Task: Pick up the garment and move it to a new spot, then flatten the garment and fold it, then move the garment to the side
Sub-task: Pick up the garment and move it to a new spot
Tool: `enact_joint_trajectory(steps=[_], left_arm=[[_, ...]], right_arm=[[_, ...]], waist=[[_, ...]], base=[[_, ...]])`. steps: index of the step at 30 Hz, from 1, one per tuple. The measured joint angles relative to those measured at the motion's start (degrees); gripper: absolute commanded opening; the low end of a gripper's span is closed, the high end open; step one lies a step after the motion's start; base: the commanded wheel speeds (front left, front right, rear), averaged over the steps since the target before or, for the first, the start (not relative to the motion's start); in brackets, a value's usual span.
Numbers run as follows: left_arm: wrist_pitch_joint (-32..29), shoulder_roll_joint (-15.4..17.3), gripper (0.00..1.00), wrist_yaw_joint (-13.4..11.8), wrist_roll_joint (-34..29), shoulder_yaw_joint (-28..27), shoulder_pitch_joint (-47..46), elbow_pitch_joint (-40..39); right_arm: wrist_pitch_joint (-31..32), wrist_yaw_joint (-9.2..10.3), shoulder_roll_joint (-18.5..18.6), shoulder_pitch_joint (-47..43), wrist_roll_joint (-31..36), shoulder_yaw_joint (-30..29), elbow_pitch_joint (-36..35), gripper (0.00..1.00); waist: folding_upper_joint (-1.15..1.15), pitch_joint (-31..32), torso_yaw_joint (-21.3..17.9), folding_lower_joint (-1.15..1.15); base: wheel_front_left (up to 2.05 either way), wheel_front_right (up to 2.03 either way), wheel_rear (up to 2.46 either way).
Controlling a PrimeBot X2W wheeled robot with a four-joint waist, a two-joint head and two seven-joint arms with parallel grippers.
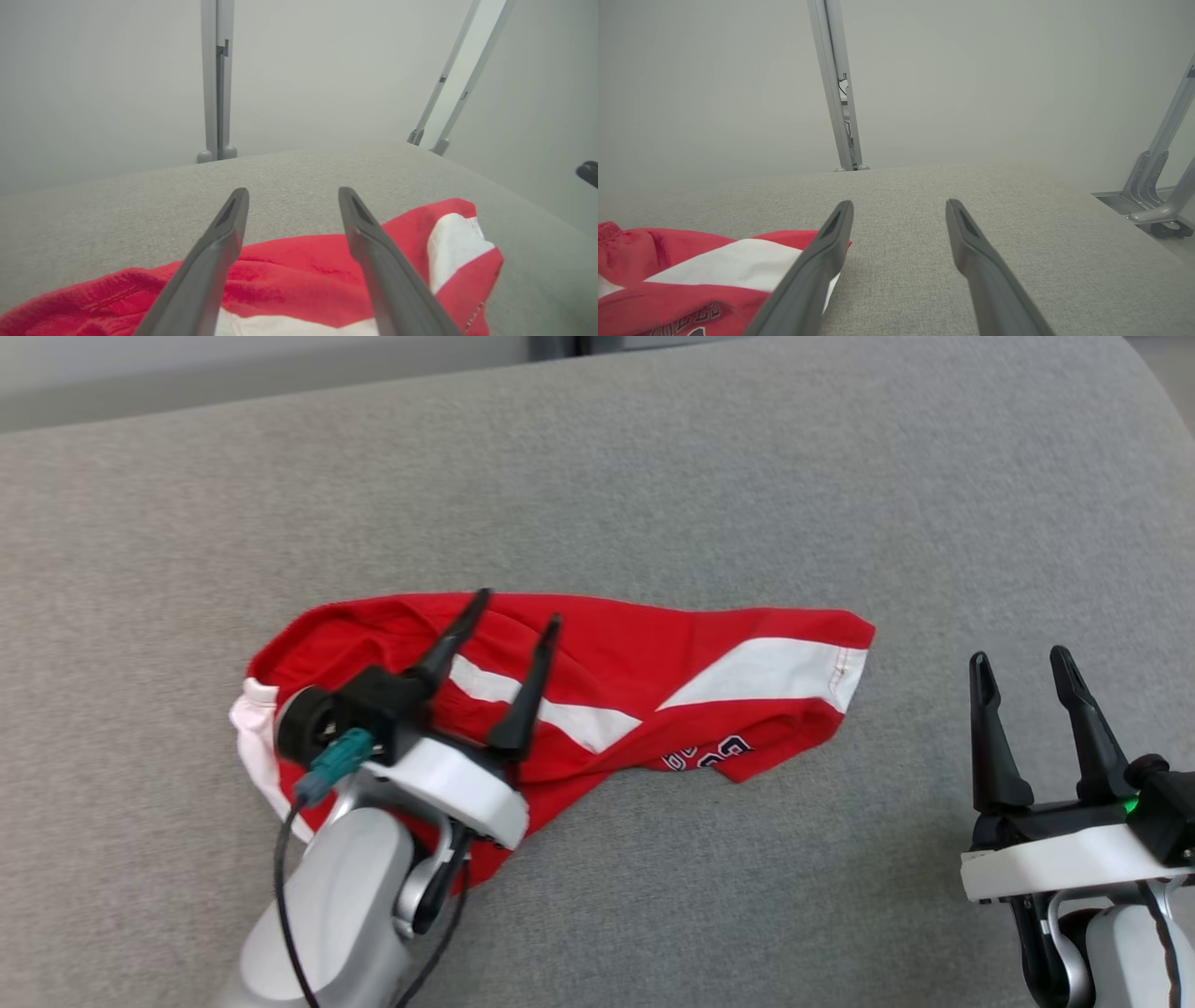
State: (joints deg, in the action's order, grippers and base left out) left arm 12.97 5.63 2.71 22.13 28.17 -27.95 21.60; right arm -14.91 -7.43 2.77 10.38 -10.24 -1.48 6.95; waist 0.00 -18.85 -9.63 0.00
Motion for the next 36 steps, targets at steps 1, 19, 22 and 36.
enact_joint_trajectory(steps=[1,19,22,36], left_arm=[[0.4,0.5,1.00,-0.5,0.3,-1.0,0.7,-0.3],[2.0,8.4,1.00,-6.3,5.3,-14.1,17.1,-5.3],[2.0,9.0,1.00,-6.3,5.3,-14.4,19.1,-6.6],[-0.5,11.7,1.00,-10.2,4.4,-14.2,29.2,-14.3]], right_arm=[[0.0,0.00,0.0,-0.2,0.2,-0.1,0.2,1.00],[1.5,0.00,0.0,-4.8,4.2,-0.5,2.8,1.00],[2.1,0.00,0.0,-5.8,4.2,-0.4,2.6,1.00],[5.1,0.00,0.0,-11.4,4.8,0.1,0.9,1.00]], waist=[[0.00,0.5,0.5,0.00],[0.00,10.7,8.7,0.00],[0.00,12.2,9.3,0.00],[0.00,18.6,8.8,0.00]], base=[[0.00,0.00,0.00],[0.00,0.00,0.00],[0.00,0.00,0.00],[0.00,0.00,0.00]])
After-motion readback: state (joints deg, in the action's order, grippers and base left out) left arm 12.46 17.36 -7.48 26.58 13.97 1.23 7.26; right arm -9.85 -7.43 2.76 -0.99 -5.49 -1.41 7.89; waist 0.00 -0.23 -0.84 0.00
